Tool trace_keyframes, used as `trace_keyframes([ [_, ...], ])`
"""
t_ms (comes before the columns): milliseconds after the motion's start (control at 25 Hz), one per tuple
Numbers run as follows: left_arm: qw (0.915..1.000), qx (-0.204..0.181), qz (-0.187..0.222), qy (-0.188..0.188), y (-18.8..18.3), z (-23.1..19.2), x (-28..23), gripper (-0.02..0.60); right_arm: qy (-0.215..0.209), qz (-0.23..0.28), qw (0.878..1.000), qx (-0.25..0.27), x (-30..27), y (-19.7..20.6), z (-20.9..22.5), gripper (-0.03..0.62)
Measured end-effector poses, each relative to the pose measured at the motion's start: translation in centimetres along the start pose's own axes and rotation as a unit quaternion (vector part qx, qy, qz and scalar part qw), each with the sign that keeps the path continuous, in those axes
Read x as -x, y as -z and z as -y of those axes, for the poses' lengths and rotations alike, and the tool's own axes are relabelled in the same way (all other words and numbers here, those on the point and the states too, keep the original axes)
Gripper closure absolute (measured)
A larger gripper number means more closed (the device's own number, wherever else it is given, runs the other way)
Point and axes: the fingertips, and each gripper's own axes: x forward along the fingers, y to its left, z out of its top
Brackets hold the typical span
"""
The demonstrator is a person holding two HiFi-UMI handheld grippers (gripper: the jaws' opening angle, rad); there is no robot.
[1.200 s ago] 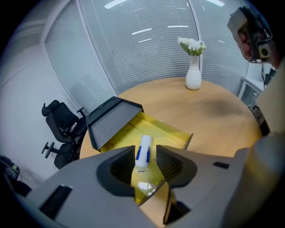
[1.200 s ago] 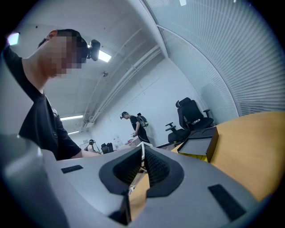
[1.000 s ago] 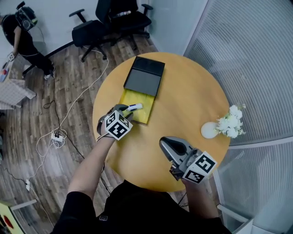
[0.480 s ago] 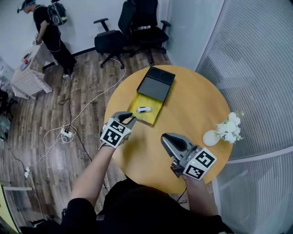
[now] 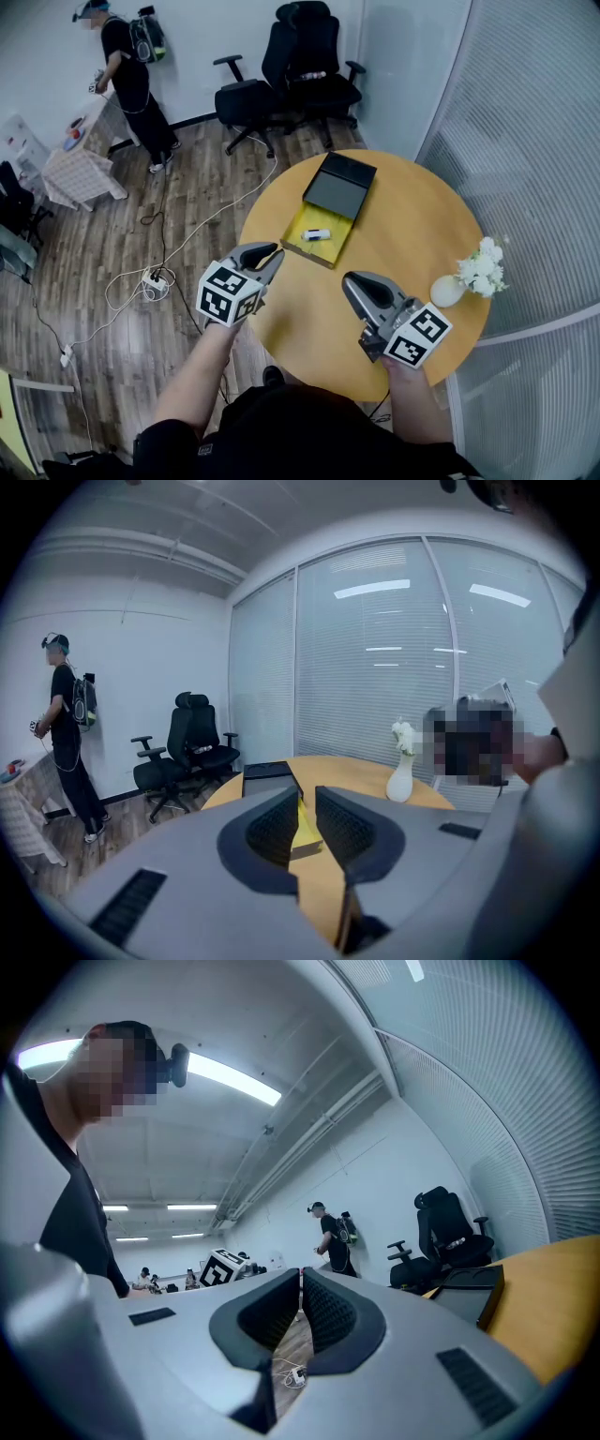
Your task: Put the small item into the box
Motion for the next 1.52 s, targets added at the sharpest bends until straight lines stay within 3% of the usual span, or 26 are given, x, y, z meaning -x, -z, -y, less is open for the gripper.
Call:
trace_keyframes([
  [280,0.9997,0.010,0.022,0.000,0.9,-2.1,6.3,0.522,0.007,-0.011,1.000,0.025,-2.9,0.5,-2.2,0.557],
  [520,0.9973,0.016,0.069,-0.021,0.2,-4.6,13.0,0.529,0.013,-0.006,0.999,0.040,-6.1,0.2,-4.5,0.558],
  [720,0.9929,0.015,0.114,-0.031,-1.2,-6.6,16.1,0.532,0.036,-0.002,0.996,0.087,-9.3,-1.5,-5.0,0.559],
  [840,0.9899,0.016,0.134,-0.043,-1.6,-7.8,16.9,0.534,0.056,0.026,0.993,0.104,-10.3,-3.1,-5.0,0.559],
  [1040,0.9826,0.053,0.158,-0.081,-1.4,-9.8,18.2,0.535,0.088,0.029,0.984,0.151,-8.2,-4.2,-4.7,0.559],
  [1280,0.9763,0.069,0.162,-0.126,-0.9,-10.6,18.6,0.535,0.131,0.037,0.981,0.141,-3.9,-5.2,-0.8,0.559],
  [1520,0.9803,0.064,0.143,-0.120,0.2,-7.9,15.2,0.541,0.128,0.023,0.985,0.115,-2.1,-2.0,0.6,0.559],
])
